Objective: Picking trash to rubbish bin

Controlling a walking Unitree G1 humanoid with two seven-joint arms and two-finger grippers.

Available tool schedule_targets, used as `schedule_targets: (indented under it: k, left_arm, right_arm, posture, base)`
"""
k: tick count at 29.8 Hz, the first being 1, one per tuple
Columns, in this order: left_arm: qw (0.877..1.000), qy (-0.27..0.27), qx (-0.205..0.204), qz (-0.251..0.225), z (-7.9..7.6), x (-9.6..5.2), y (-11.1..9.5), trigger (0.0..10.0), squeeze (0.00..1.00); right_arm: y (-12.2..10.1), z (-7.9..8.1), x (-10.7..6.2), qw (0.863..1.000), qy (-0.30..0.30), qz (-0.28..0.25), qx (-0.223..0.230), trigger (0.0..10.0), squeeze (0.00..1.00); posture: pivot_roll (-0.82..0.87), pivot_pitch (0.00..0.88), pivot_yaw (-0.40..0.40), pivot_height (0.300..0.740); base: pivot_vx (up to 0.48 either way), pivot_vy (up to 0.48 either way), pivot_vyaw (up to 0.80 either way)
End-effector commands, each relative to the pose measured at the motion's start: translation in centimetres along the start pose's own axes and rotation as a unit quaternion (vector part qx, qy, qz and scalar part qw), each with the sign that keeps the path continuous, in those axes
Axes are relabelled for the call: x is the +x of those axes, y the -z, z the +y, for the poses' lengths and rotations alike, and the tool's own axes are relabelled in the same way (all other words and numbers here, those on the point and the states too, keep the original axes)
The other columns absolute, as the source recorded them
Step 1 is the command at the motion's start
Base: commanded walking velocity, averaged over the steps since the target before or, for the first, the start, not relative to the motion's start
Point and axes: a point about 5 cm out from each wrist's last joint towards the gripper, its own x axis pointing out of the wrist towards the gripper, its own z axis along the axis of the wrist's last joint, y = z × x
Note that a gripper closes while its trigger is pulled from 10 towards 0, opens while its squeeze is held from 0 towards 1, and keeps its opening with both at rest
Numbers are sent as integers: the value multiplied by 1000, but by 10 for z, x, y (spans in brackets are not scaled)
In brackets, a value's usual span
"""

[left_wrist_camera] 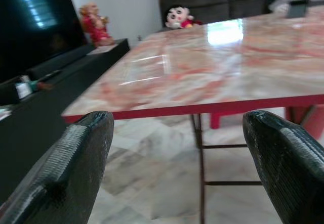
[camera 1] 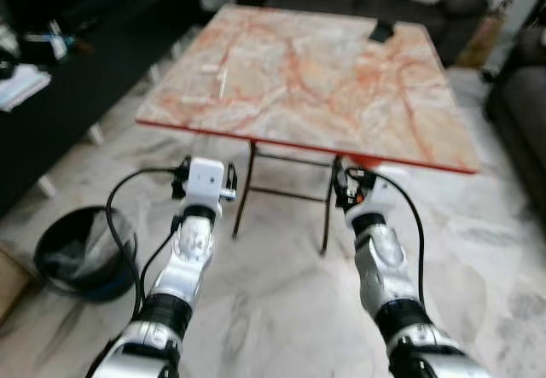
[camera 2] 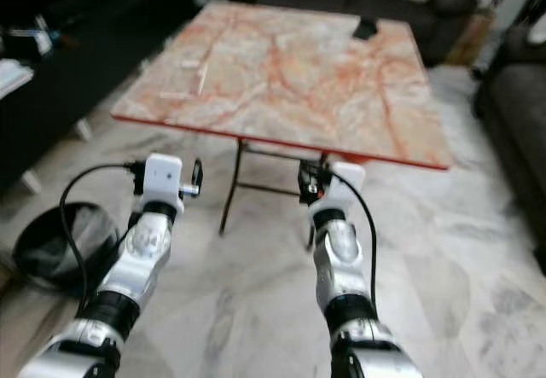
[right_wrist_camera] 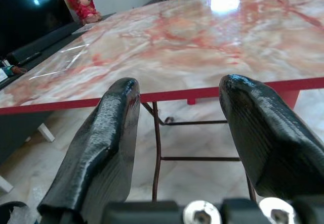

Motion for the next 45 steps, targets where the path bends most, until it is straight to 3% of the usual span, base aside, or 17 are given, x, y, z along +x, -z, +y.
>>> schedule_targets:
  k: [1,13,22,34,45]
  left_arm:
    - [1000,-12,1,4,10,-1,2,10000,0]
    - [1000,21,9,-6,0,0,-4,10000,0]
    - [999,21,-31,-33,-11,5,-23,10000,0]
    - [999,-2,-27,-45,1,9,-33,10000,0]
    - [999,-2,-29,-44,-1,9,-36,10000,0]
  right_arm:
    - [-2,13,3,1000,-17,-4,8,10000,0]
    - [-3,15,4,1000,-18,-4,8,10000,0]
    - [-16,19,11,999,-24,-22,9,10000,0]
    - [-25,36,14,997,-67,-34,-1,10000,0]
    - [-29,39,15,996,-78,-37,-4,10000,0]
  posture:
    - [189,0,-53,740]
    - [196,0,-52,740]
    - [196,0,-60,740]
    - [200,0,-61,740]
    - [206,0,-67,740]
  base:
    - [0,382,0]
    - [0,158,0]
    - [0,0,0]
    - [269,0,0]
    - [414,0,0]
